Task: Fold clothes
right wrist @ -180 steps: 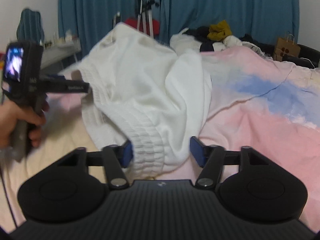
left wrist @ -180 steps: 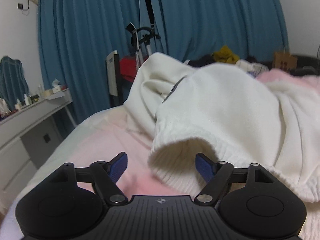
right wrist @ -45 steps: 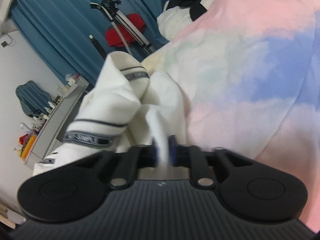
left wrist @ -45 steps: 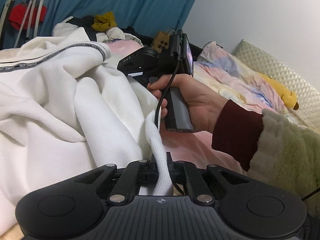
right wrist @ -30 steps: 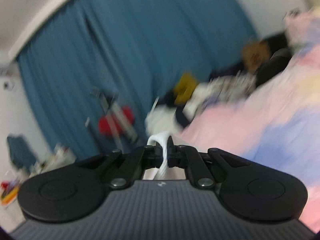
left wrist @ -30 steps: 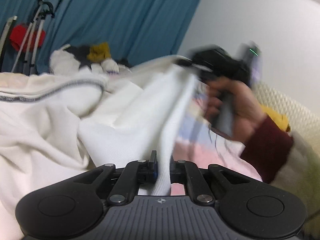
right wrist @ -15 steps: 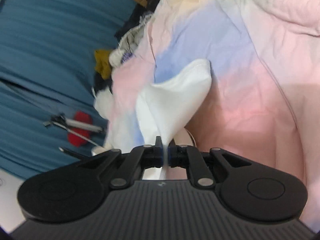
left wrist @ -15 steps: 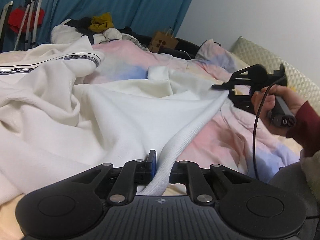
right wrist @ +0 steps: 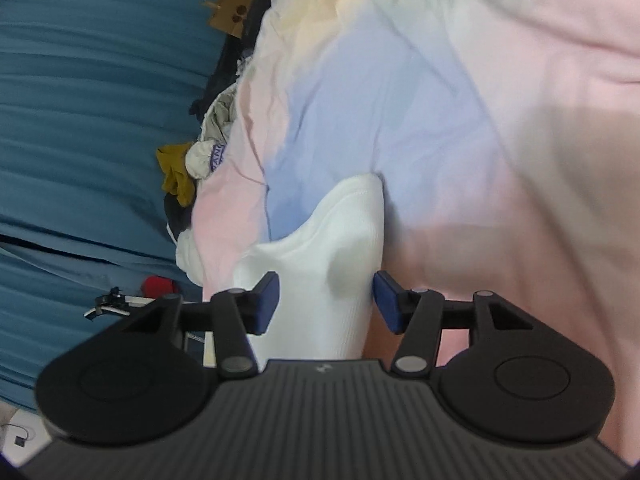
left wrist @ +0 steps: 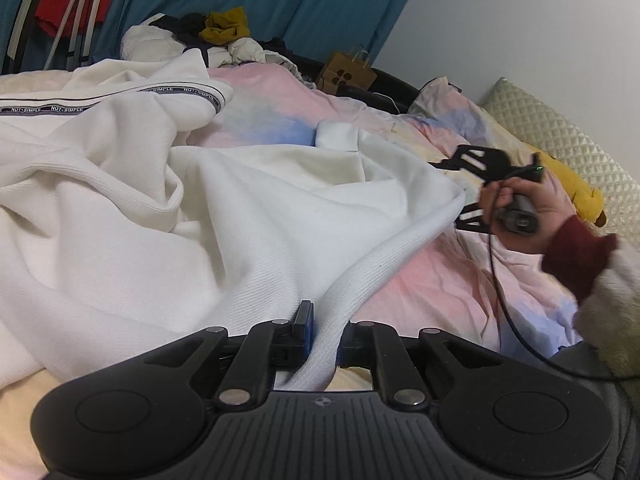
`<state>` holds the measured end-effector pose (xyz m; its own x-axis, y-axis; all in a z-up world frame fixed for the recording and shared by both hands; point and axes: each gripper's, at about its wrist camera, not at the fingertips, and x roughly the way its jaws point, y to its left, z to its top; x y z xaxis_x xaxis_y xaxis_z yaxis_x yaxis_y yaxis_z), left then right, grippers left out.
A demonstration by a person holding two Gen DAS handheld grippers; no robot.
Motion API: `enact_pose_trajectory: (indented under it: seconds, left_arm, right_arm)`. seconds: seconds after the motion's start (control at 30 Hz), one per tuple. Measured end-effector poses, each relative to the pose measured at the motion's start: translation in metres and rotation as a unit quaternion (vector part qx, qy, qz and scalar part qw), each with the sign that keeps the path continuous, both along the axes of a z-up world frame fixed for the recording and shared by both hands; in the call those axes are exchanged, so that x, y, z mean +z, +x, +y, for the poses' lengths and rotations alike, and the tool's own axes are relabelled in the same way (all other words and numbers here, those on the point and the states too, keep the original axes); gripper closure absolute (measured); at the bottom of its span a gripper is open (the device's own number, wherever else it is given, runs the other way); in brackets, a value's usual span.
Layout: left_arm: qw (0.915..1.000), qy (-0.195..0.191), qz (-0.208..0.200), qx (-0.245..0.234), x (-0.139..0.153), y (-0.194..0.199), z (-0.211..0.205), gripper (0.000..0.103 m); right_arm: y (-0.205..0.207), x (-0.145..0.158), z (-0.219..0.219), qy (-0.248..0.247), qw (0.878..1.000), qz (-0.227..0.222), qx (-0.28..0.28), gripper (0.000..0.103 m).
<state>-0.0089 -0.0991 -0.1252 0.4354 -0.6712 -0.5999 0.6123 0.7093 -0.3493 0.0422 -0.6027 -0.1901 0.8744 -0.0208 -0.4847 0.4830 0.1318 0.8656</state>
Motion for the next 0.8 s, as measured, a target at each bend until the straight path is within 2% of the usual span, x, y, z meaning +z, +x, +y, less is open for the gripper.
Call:
enact_pose_trajectory:
  seconds: [0.07,0.1,0.13,0.2,0.3,0.4,0.43,0.5,0.53,0.57,0.63,0.7,0.73,0.8]
  left_arm:
    - [1.0000,-0.003,0.003,0.001,-0.001,0.001,-0.001,0.092]
    - [1.0000,-0.003,0.004,0.001,-0.001,0.002,-0.001,0.092]
    - [1.0000,-0.004,0.004,0.001,-0.001,0.002,-0.002,0.092]
    - [1.0000,-0.006,0.002,0.000,-0.002,0.003,-0.004,0.092]
    - [0.9999,-0.015,-0.003,-0.003,-0.003,0.005,-0.006,0.092]
    - [0.9994,-0.032,-0.009,-0.011,-0.002,0.006,-0.008,0.092]
    - [0.9990,-0.038,-0.010,-0.019,-0.002,0.007,-0.010,0.092]
    - [0.9984,-0.040,-0.018,-0.035,-0.001,0.006,-0.016,0.091]
    - [0.9984,-0.034,-0.023,-0.038,-0.002,0.005,-0.020,0.090]
    - [0.9984,-0.030,-0.023,-0.041,-0.003,0.005,-0.021,0.090]
    - [0.9987,-0.020,-0.017,-0.044,-0.008,0.005,-0.025,0.090]
    - [0.9989,-0.004,-0.015,-0.044,-0.014,0.005,-0.028,0.090]
    - [0.9989,-0.002,-0.016,-0.044,-0.014,0.005,-0.029,0.089]
    - [0.9989,0.002,-0.016,-0.044,-0.016,0.005,-0.029,0.089]
  right_arm:
    - [0.015,-0.008,-0.005,-0.012,1.000,0.008,0.004,0.052]
    - [0.023,-0.011,-0.007,-0.021,1.000,0.014,0.006,0.063]
    - [0.030,-0.012,-0.008,-0.035,0.999,0.023,0.010,0.083]
    - [0.042,-0.006,-0.004,-0.079,0.996,0.040,0.022,0.094]
    - [0.045,0.020,0.004,-0.168,0.986,0.011,0.010,0.096]
    - [0.024,0.060,0.013,-0.264,0.961,-0.064,-0.056,0.096]
    - [0.017,0.066,0.015,-0.290,0.952,-0.066,-0.077,0.096]
    - [0.008,0.067,0.013,-0.319,0.941,-0.033,-0.110,0.096]
    - [0.005,0.064,0.010,-0.321,0.939,-0.012,-0.122,0.096]
    - [0.004,0.052,0.003,-0.301,0.945,0.019,-0.124,0.096]
    - [0.007,0.023,-0.010,-0.260,0.954,0.101,-0.106,0.096]
    - [0.011,-0.008,-0.021,-0.220,0.956,0.174,-0.080,0.096]
    - [0.011,-0.020,-0.023,-0.205,0.959,0.182,-0.073,0.096]
    - [0.009,-0.020,-0.023,-0.205,0.960,0.175,-0.074,0.094]
